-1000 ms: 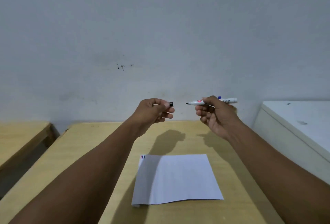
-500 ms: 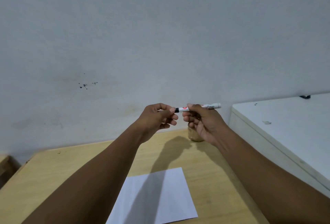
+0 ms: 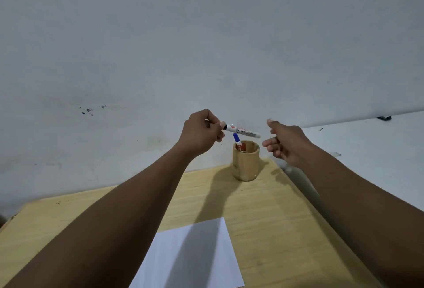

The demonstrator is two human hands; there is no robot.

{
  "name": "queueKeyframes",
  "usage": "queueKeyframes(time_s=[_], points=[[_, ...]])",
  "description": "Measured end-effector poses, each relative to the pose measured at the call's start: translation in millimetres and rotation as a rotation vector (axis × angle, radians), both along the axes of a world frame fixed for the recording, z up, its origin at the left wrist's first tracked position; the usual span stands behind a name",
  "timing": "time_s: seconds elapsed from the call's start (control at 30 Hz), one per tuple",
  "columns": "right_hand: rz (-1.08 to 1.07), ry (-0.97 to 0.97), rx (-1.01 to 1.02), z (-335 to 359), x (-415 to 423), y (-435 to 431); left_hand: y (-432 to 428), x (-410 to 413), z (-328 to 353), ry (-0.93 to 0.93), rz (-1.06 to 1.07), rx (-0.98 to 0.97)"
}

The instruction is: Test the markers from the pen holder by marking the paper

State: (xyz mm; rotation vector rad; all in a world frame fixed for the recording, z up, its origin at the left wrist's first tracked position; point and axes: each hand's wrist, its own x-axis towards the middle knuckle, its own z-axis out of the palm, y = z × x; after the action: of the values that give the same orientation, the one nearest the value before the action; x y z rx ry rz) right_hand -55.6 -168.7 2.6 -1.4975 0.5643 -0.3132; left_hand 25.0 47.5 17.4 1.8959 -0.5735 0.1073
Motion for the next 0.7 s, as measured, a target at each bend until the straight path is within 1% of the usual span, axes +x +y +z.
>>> queueKeyframes(time_s=[0.13, 0.27, 0.5, 0.6, 0.7], points=[[0.057, 0.052, -0.223, -2.2, -3.4, -14.0, -21.3, 5.0, 2.7, -0.148, 0.025, 0.168], [0.11, 0.045, -0.321, -9.8, 0.8, -16.1, -41.4, 11.1, -2.8, -0.191, -0.012, 0.314], [0.137, 0.058, -0.406, -20.3, 15.5, -11.3, -70.9, 19.3, -23.8, -0.235, -0.029, 0.489], [0.147, 0.052, -0.423, -21.4, 21.9, -13.1, -76.4, 23.3, -29.5, -0.234, -0.021, 0.521], [0.143, 0.056, -0.431, -22.6, 22.8, -11.2, -69.9, 18.8, -27.9, -0.217, -0.02, 0.509]])
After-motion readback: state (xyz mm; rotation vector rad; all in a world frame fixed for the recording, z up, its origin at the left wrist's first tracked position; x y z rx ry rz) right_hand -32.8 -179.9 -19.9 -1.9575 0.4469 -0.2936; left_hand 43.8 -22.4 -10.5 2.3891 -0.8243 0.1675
